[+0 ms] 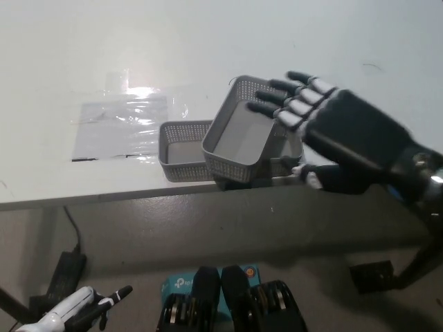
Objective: The robot uses its right hand to pick up the grey box kept on the middle on the desk and place it on top of another box next to it in a right angle
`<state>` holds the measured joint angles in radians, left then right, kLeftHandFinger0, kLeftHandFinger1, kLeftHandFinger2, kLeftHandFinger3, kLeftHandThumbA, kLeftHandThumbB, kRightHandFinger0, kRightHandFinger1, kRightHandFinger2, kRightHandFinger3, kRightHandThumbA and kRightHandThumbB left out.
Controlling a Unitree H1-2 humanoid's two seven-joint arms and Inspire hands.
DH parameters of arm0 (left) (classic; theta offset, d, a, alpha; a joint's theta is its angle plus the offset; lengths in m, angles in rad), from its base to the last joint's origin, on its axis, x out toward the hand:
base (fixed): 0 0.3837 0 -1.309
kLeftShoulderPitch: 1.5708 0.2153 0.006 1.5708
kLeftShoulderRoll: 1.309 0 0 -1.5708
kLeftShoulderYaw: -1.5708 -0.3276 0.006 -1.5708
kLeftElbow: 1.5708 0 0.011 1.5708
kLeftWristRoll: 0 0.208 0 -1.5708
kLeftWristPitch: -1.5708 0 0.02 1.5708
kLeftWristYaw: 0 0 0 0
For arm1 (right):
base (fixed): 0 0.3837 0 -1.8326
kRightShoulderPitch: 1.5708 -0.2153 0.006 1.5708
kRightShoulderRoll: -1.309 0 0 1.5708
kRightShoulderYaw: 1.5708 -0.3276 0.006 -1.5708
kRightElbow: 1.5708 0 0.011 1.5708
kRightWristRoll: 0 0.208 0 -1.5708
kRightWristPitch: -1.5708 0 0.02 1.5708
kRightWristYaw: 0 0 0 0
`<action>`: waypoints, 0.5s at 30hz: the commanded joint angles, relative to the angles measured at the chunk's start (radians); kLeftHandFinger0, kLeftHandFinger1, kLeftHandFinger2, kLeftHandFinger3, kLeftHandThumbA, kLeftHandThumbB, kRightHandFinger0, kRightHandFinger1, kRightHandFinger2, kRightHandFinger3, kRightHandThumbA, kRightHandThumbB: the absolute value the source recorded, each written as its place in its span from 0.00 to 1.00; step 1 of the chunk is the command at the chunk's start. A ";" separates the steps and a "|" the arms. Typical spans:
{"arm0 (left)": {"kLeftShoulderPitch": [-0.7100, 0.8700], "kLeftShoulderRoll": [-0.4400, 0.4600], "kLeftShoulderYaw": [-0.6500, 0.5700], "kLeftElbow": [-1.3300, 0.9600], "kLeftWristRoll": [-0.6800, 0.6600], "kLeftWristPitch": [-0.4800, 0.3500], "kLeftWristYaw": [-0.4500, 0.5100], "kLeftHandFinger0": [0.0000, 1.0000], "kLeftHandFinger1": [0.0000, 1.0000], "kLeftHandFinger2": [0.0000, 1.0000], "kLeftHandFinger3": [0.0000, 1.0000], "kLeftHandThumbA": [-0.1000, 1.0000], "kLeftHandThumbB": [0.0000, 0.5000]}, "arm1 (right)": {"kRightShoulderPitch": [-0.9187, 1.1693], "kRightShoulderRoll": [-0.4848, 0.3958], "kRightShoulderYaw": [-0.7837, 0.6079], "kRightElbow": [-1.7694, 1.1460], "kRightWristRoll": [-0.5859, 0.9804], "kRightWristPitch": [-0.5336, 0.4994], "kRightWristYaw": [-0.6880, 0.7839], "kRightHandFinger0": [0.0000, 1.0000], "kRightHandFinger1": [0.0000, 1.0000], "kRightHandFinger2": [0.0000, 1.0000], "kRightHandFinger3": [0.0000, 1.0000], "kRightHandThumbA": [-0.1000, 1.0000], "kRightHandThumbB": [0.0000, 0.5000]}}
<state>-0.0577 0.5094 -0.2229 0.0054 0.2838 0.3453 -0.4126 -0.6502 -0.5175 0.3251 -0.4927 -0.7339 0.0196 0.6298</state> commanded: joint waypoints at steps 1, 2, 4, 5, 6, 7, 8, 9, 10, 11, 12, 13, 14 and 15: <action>-0.005 0.035 0.012 -0.011 0.008 -0.019 0.004 0.00 0.00 0.01 0.12 0.96 0.47 | 0.029 -0.156 -0.286 -0.279 0.452 0.450 0.219 1.00 1.00 1.00 1.00 0.50 0.64; -0.005 0.038 0.006 -0.017 0.021 -0.019 0.007 0.00 0.00 0.01 0.12 0.96 0.46 | 0.111 -0.143 -0.374 -0.273 0.520 0.450 0.149 1.00 1.00 1.00 1.00 0.47 0.59; -0.005 0.037 0.007 -0.011 0.017 -0.032 0.009 0.00 0.00 0.00 0.11 0.97 0.46 | 0.189 -0.088 -0.446 -0.253 0.555 0.450 0.082 1.00 1.00 1.00 1.00 0.38 0.53; -0.003 0.034 0.011 -0.014 0.012 -0.014 0.006 0.00 0.00 0.01 0.11 0.97 0.47 | 0.235 -0.048 -0.478 -0.234 0.563 0.449 0.043 1.00 1.00 1.00 1.00 0.36 0.48; -0.003 0.032 0.013 -0.013 0.010 -0.014 0.007 0.00 0.00 0.01 0.11 0.96 0.49 | 0.253 -0.032 -0.489 -0.225 0.562 0.440 0.029 1.00 1.00 1.00 1.00 0.35 0.44; -0.002 0.031 0.015 -0.012 0.006 -0.016 0.007 0.00 0.00 0.00 0.11 0.96 0.49 | 0.297 0.008 -0.508 -0.197 0.551 0.412 -0.011 0.97 1.00 1.00 1.00 0.34 0.39; -0.003 0.032 0.014 -0.011 0.005 -0.018 0.005 0.00 0.00 0.00 0.11 0.96 0.50 | 0.355 0.065 -0.520 -0.147 0.520 0.357 -0.073 0.88 1.00 1.00 1.00 0.29 0.33; -0.003 0.032 0.015 -0.011 0.005 -0.016 0.004 0.00 0.00 0.01 0.11 0.97 0.50 | 0.402 0.117 -0.530 -0.102 0.490 0.307 -0.126 0.81 1.00 1.00 1.00 0.26 0.33; -0.001 0.031 0.012 -0.018 0.009 -0.005 0.003 0.00 0.00 0.01 0.12 0.97 0.51 | 0.436 0.156 -0.534 -0.073 0.453 0.288 -0.161 0.72 0.93 1.00 1.00 0.25 0.32; 0.001 0.028 0.011 -0.016 0.007 -0.010 0.003 0.00 0.00 0.00 0.12 0.97 0.48 | 0.463 0.189 -0.540 -0.038 0.432 0.259 -0.190 0.67 0.88 1.00 1.00 0.23 0.31; 0.001 0.027 0.011 -0.014 0.008 -0.013 0.006 0.00 0.00 0.00 0.12 0.96 0.45 | 0.480 0.229 -0.549 0.000 0.427 0.234 -0.217 0.63 0.82 0.95 1.00 0.20 0.33; -0.001 0.027 0.009 -0.015 0.012 -0.011 0.007 0.00 0.00 0.00 0.13 0.94 0.45 | 0.511 0.291 -0.563 0.071 0.429 0.184 -0.269 0.62 0.78 0.90 1.00 0.14 0.30; -0.001 0.026 0.011 -0.017 0.012 -0.003 0.007 0.00 0.00 0.00 0.13 0.94 0.45 | 0.519 0.312 -0.569 0.105 0.432 0.153 -0.282 0.62 0.77 0.88 1.00 0.13 0.30; 0.001 0.026 0.016 -0.019 0.008 0.001 0.008 0.00 0.00 0.00 0.13 0.94 0.47 | 0.524 0.345 -0.576 0.145 0.441 0.133 -0.299 0.58 0.71 0.84 0.98 0.11 0.29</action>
<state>-0.0555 0.5087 -0.2234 0.0063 0.2852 0.3456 -0.4126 -0.1835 -0.2977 -0.1522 -0.4709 -0.4480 0.1891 0.5579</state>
